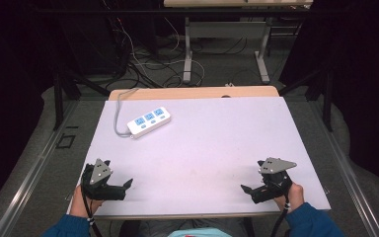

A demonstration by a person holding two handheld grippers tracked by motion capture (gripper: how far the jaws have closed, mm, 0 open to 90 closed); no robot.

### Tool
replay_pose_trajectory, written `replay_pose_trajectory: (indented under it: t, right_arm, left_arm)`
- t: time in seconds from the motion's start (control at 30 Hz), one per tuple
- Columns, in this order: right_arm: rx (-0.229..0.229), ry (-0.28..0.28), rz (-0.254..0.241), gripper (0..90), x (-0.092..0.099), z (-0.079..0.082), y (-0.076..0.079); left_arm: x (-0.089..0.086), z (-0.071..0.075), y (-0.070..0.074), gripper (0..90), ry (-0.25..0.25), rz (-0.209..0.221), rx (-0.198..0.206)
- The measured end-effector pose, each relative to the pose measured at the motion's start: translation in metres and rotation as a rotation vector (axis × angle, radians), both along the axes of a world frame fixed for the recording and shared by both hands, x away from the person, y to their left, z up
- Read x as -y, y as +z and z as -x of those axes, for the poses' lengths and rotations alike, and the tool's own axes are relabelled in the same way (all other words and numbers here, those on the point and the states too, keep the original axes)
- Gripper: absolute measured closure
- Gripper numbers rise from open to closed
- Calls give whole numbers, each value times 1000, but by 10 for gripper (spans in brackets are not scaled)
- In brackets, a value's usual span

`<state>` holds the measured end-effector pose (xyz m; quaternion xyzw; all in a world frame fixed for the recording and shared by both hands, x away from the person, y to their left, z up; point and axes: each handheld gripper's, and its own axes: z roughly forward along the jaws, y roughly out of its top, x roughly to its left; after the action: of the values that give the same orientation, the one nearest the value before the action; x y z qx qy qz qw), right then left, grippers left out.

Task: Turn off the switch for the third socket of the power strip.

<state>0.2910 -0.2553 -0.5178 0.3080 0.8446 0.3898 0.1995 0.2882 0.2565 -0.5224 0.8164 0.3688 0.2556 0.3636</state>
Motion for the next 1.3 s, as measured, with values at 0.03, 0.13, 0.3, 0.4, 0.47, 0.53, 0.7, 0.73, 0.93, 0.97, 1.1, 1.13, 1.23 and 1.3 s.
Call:
replay_pose_trajectory:
  t: [0.03,0.13,0.3,0.4,0.47,0.53,0.7,0.73,0.93,0.97,1.1,1.13,1.23,1.3]
  right_arm:
    - [0,0,0,0,0,0,0]
    - [0,11,9,0,1,-1,1]
    - [-11,-2,2,0,2,-2,1]
    - [-10,-3,5,0,2,-2,1]
    - [-22,-3,6,0,2,-2,1]
    - [-24,4,12,0,2,-3,2]
    - [-27,-1,10,0,1,-4,1]
    - [-27,-1,10,0,1,-4,1]
    - [-27,-8,12,1,0,-4,0]
    - [-16,3,20,1,0,-5,0]
    - [-20,-1,19,2,0,-4,1]
    - [-25,0,21,2,0,-4,1]
    - [-20,3,22,2,0,-5,1]
    - [-22,-3,22,2,0,-5,1]
  left_arm:
    - [0,0,0,4,0,2,6]
    - [0,0,0,5,2,2,0]
    - [-1,-2,1,5,7,-8,17]
    - [-1,-2,2,5,11,-3,13]
    - [-1,-3,3,5,15,7,9]
    - [-2,-4,4,5,17,0,6]
    - [-1,-6,5,5,27,8,-3]
    - [-1,-7,6,5,27,-8,5]
    - [1,-11,6,5,39,-10,-2]
    - [1,-11,7,5,37,-20,-6]
    - [2,-13,8,5,52,-19,5]
    - [3,-13,8,5,58,-10,8]
    - [4,-17,8,5,65,-9,4]
    - [5,-18,7,4,68,-3,-5]
